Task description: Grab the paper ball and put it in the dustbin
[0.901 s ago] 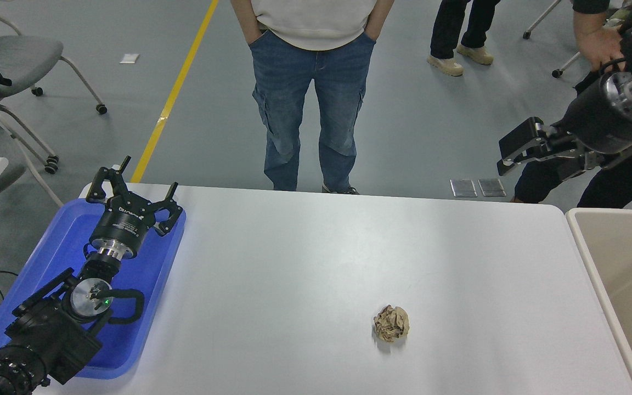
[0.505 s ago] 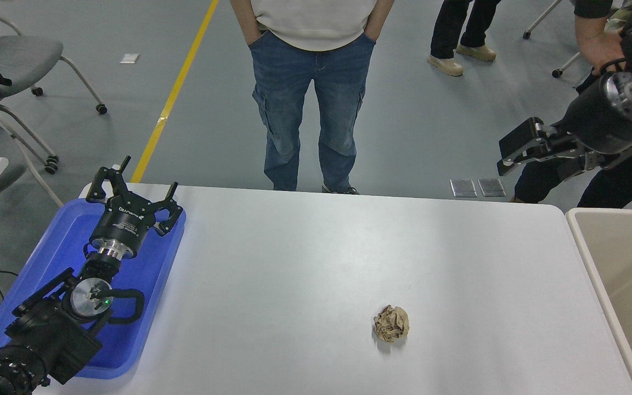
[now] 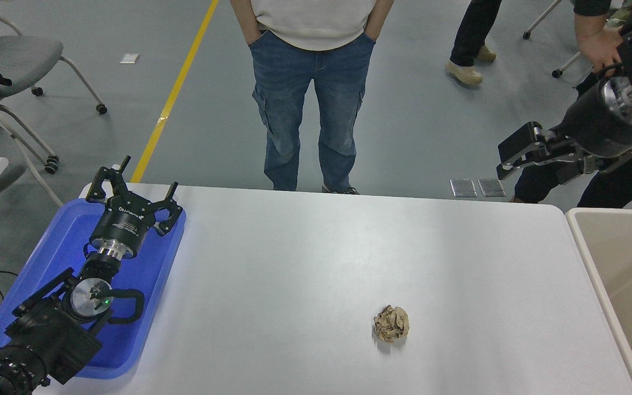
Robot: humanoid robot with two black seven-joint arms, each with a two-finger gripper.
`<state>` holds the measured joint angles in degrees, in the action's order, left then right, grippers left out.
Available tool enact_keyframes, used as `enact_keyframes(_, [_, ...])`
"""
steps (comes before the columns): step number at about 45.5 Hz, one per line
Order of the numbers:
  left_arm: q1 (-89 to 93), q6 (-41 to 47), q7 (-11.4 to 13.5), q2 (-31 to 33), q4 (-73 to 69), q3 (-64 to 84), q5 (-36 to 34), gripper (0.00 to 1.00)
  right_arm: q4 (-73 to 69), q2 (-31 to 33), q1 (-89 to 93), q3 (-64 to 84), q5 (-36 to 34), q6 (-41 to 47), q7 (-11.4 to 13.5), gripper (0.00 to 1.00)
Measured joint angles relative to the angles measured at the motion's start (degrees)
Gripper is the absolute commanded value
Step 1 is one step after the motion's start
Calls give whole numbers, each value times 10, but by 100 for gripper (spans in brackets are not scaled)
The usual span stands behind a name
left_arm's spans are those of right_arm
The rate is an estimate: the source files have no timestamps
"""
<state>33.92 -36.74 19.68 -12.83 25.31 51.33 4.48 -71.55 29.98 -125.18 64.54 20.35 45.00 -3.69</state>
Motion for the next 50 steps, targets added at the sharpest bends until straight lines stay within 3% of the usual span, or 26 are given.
enact_keyframes(50, [0, 0, 0, 0, 0, 0, 0, 100, 33, -2, 22, 1, 1, 0, 0, 100])
